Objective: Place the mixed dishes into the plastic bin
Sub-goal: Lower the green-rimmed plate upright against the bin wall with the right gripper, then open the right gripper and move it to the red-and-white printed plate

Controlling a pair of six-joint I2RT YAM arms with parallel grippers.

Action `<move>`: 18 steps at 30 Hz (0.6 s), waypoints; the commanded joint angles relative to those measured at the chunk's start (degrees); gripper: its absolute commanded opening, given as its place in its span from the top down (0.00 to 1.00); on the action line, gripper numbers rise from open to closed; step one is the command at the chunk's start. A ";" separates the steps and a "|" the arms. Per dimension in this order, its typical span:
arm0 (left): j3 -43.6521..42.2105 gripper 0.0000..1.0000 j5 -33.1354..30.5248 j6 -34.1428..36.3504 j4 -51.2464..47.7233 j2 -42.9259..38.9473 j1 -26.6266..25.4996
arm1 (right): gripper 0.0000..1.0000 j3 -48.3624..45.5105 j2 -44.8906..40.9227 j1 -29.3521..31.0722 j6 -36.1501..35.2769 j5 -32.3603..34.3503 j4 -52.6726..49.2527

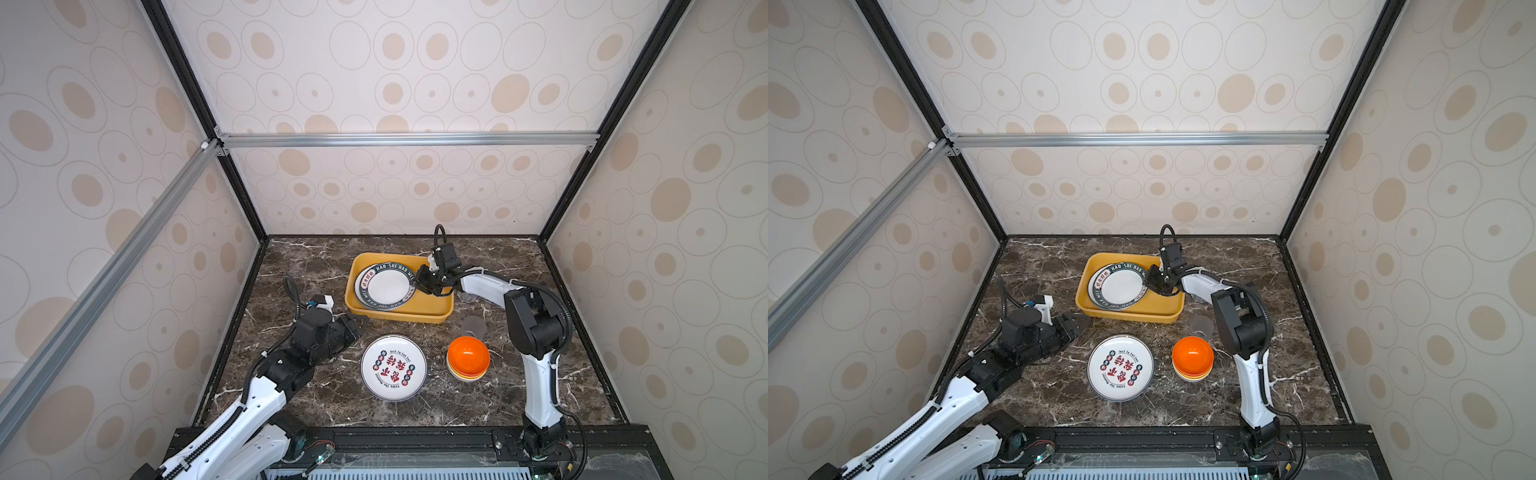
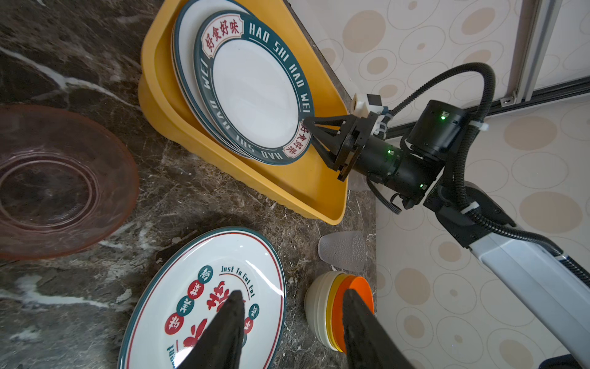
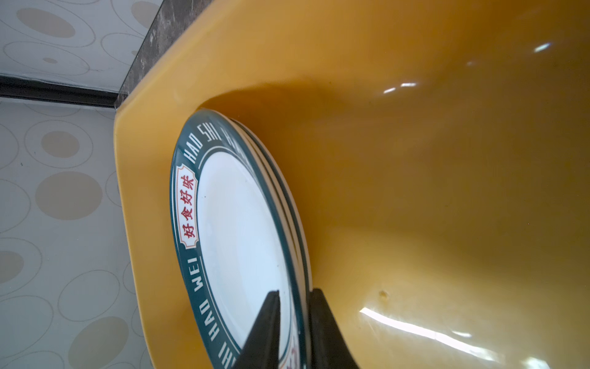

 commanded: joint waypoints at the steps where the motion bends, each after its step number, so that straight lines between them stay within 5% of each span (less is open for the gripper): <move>1: -0.04 0.50 -0.31 -0.64 -0.13 -1.05 0.46 | 0.80 1.83 1.50 0.81 -0.67 0.32 -2.02; 18: -1.71 0.49 1.94 1.49 -3.26 -2.20 0.50 | 0.77 -1.74 -7.54 1.24 -4.89 2.84 -7.17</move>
